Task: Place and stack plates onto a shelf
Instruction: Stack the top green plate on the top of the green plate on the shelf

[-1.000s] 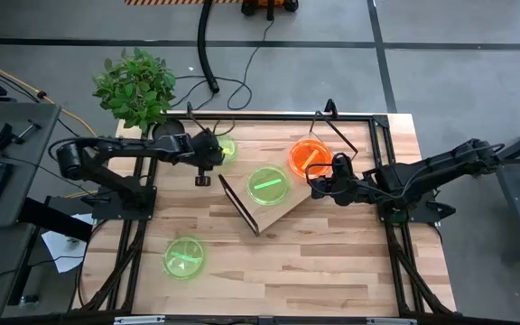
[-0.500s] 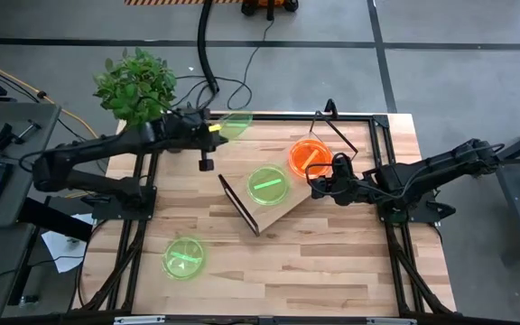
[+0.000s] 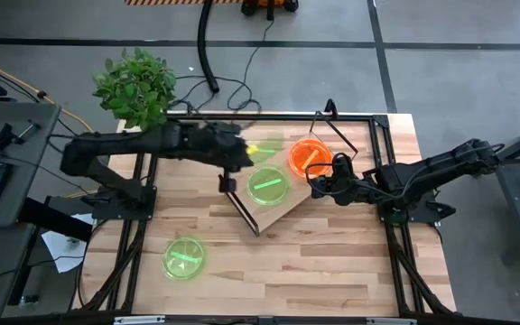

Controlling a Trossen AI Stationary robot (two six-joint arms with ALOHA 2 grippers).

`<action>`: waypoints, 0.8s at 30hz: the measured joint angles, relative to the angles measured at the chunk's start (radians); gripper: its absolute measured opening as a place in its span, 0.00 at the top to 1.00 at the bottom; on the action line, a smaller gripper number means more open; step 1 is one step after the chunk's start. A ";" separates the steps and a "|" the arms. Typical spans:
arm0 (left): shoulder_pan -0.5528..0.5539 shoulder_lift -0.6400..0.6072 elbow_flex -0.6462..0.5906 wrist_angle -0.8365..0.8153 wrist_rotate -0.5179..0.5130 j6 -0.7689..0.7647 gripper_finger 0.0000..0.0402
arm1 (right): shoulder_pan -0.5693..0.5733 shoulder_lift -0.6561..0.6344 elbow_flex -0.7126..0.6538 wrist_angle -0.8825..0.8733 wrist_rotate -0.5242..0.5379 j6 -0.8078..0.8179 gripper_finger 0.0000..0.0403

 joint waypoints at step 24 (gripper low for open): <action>-0.121 0.362 0.142 -0.059 -0.054 -0.516 1.00 | 0.000 0.000 0.000 -0.032 0.035 -0.001 0.58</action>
